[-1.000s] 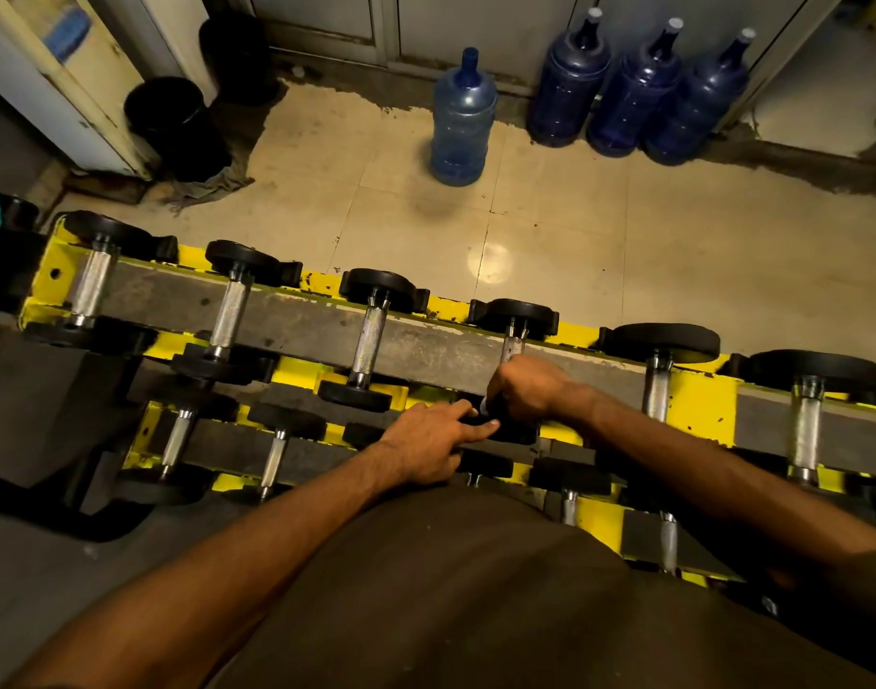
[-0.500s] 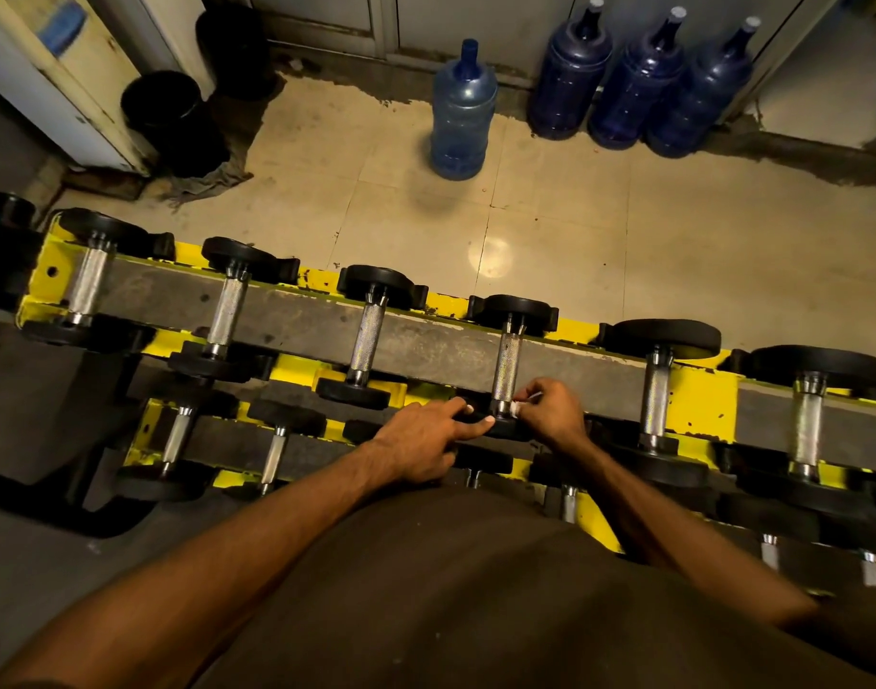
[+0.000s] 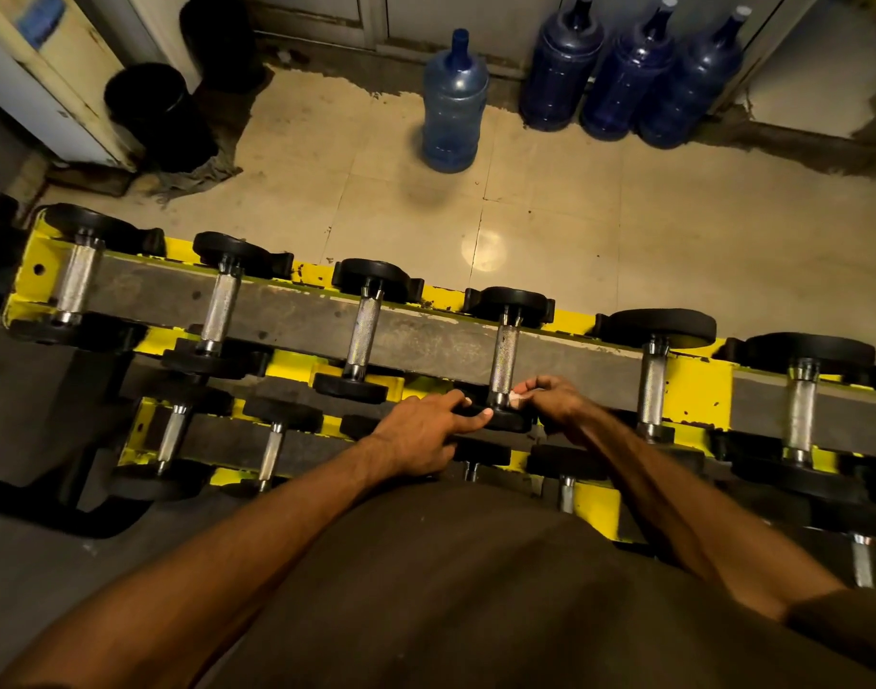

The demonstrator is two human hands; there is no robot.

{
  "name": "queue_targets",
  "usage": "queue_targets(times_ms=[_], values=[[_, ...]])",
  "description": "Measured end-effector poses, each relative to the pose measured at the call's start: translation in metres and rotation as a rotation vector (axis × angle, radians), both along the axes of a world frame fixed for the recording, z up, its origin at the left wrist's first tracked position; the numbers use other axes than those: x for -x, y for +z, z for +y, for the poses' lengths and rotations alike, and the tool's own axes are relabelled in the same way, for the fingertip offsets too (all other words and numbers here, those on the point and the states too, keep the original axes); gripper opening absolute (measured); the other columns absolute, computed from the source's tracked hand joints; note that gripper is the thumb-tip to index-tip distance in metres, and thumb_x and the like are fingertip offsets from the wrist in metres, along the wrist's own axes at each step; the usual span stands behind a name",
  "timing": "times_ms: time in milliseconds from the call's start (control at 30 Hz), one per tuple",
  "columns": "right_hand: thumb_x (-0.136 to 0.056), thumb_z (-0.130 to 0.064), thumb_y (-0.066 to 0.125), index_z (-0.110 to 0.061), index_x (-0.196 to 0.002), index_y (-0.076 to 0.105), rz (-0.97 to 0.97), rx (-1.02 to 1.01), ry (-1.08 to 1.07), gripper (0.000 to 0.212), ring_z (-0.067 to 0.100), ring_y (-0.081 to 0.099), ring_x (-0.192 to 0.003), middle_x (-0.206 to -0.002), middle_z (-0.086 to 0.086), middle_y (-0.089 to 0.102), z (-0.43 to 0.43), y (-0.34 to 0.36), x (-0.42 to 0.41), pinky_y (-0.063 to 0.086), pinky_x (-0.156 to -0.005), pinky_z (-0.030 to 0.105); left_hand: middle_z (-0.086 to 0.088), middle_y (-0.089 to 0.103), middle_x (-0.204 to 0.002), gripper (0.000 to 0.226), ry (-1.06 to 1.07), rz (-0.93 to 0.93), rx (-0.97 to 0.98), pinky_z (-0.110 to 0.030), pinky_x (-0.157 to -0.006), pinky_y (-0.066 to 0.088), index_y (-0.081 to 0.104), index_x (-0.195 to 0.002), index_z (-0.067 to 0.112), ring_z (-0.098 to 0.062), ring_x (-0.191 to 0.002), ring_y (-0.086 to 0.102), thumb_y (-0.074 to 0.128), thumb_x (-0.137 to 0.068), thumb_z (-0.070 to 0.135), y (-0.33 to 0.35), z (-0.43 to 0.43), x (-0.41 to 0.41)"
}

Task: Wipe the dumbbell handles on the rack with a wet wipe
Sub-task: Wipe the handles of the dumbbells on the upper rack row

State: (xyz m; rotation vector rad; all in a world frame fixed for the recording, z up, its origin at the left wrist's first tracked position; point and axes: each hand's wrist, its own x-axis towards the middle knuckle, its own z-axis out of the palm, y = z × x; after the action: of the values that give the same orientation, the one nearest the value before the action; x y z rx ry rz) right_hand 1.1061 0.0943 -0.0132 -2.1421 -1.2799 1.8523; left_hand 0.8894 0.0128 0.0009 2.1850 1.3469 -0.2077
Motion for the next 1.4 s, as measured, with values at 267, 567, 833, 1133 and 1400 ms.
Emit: queue_targets(times_ms=[267,567,833,1133,1400], values=[[-0.086,-0.017,0.075,-0.018,-0.093,0.077,0.015,-0.5,0.435,0.008,0.008,0.069,-0.08,-0.091,-0.002,0.074,-0.003,0.012,0.004,0.059,-0.068,0.026,-0.005,0.031,-0.155,0.069,-0.007,0.003,-0.008,-0.037,-0.099,0.049,0.018,-0.158,0.042,-0.021,-0.132,0.042,0.053,-0.1,0.03,-0.002,-0.003,-0.003],[-0.093,-0.029,0.063,-0.017,-0.104,0.068,-0.634,-0.517,1.487,0.018,0.016,0.057,-0.076,-0.082,-0.001,0.059,0.037,0.02,0.088,0.042,-0.061,0.029,-0.004,0.034,-0.153,0.064,-0.029,0.034,0.006,-0.04,-0.097,0.051,0.028,-0.156,0.037,-0.023,-0.129,0.046,0.056,-0.098,0.033,0.001,-0.005,-0.001],[-0.091,-0.026,0.064,-0.017,-0.111,0.065,-0.639,-0.433,1.662,0.022,0.018,0.06,-0.082,-0.086,0.0,0.061,0.036,0.02,0.09,0.05,-0.07,0.029,-0.001,0.035,-0.151,0.061,-0.006,0.008,0.011,-0.041,-0.099,0.05,0.033,-0.155,0.036,-0.022,-0.127,0.046,0.056,-0.099,0.034,-0.002,-0.004,-0.001],[-0.09,-0.017,0.067,-0.022,-0.103,0.061,-0.274,-0.699,1.036,0.015,0.013,0.059,-0.095,-0.104,-0.004,0.057,0.026,0.013,0.011,0.054,-0.077,0.026,-0.004,0.03,-0.157,0.067,-0.01,0.01,-0.002,-0.035,-0.099,0.049,0.017,-0.158,0.044,-0.021,-0.133,0.042,0.052,-0.102,0.032,-0.002,-0.001,-0.001],[-0.081,-0.002,0.071,-0.018,-0.079,0.061,-0.109,-0.482,0.315,0.018,0.021,0.068,-0.079,-0.083,0.006,0.068,-0.007,-0.013,-0.002,0.058,-0.063,0.03,-0.002,0.033,-0.154,0.066,0.008,-0.003,-0.009,-0.037,-0.1,0.049,0.022,-0.156,0.045,-0.021,-0.132,0.044,0.053,-0.1,0.03,-0.004,-0.001,-0.002]])
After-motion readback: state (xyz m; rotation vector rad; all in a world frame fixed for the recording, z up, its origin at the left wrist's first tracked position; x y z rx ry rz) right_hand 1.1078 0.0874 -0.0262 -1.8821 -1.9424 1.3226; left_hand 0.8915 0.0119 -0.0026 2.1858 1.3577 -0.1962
